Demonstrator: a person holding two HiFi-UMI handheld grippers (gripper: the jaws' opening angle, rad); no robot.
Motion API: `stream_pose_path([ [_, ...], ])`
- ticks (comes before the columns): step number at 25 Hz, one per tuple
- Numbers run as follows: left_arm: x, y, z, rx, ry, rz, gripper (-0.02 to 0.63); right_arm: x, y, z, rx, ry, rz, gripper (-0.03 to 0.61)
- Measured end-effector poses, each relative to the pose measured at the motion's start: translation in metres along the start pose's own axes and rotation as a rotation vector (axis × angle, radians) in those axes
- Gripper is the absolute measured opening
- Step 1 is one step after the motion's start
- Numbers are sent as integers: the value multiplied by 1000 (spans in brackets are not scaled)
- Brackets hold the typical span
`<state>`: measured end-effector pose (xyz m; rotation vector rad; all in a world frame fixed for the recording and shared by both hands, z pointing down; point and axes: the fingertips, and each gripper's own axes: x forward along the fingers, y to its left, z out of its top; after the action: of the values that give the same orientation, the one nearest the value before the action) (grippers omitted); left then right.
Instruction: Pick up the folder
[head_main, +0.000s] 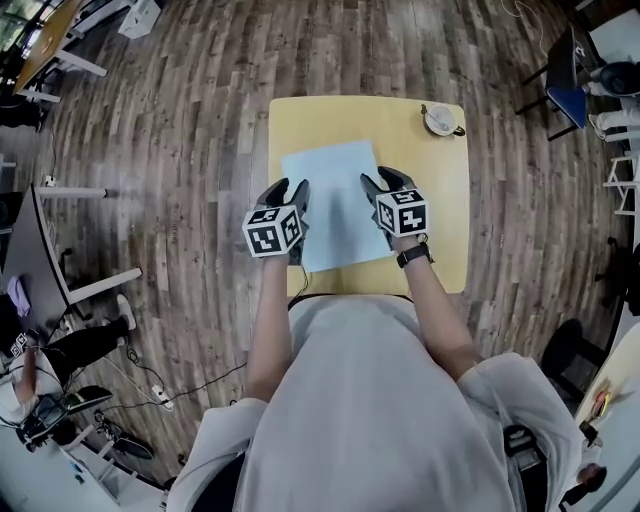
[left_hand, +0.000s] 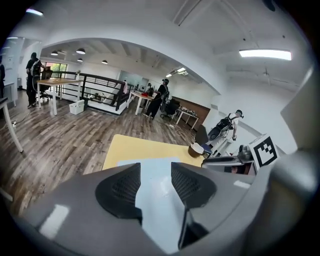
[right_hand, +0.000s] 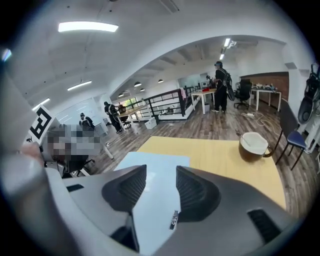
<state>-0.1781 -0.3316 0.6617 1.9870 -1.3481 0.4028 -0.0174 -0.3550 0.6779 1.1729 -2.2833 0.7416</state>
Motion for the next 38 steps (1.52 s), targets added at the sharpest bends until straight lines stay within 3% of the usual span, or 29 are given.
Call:
stream_pose_path([
  [7, 16, 28, -42, -164, 96, 3, 330, 18, -12, -32, 112, 61, 21, 250],
  [11, 27, 36, -58, -239, 119, -26, 377, 28, -21, -53, 180, 106, 17, 267],
  [21, 45, 38, -106, -311, 266, -49, 380, 34, -33, -93, 327, 182, -6, 265],
  [27, 48, 42, -111, -309, 321, -9, 324, 34, -33, -91, 306, 206, -17, 236],
  [38, 31, 31, -95, -278, 278, 12, 324, 22, -26, -71, 261, 181, -12, 236],
])
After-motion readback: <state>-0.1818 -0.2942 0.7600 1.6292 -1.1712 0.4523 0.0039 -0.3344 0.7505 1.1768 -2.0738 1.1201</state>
